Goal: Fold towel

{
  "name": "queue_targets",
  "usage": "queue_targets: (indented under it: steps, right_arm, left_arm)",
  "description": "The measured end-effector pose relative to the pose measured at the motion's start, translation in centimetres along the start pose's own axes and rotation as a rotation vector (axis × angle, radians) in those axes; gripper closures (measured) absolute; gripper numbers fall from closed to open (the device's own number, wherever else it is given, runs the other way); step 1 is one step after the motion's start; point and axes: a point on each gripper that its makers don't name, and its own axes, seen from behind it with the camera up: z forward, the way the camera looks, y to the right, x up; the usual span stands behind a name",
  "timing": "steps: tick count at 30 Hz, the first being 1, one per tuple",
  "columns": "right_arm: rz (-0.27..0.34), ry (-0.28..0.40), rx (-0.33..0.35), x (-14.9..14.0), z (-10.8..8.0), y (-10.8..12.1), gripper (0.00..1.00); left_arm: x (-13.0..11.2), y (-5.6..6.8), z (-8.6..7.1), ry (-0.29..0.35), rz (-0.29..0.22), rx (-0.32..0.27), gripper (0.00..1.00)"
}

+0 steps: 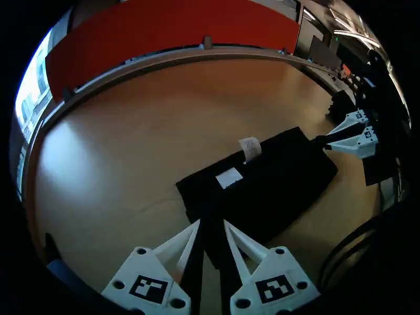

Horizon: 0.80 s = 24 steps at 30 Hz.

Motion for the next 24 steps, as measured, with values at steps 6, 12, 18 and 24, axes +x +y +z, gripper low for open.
queue_targets:
  steps: [6,12,18,24]
  right_arm:
    - [0.017,-0.007,-0.029,-0.6,0.7,0.8,0.68]
    - [0.027,-0.015,-0.04,-1.0,1.1,1.2,0.4]
    - [0.018,-0.016,-0.061,-1.0,1.3,2.0,0.33]
    - [0.017,-0.009,-0.084,-0.3,1.7,2.9,0.3]
  left_arm:
    - [0.2,-0.6,0.8,0.003,0.021,0.026,0.73]
    - [0.1,-1.2,0.9,-0.001,0.052,0.056,0.67]
    - [0.1,-1.5,1.1,-0.007,0.047,0.061,0.6]
    - [0.4,-2.2,1.4,-0.008,0.054,0.077,0.49]
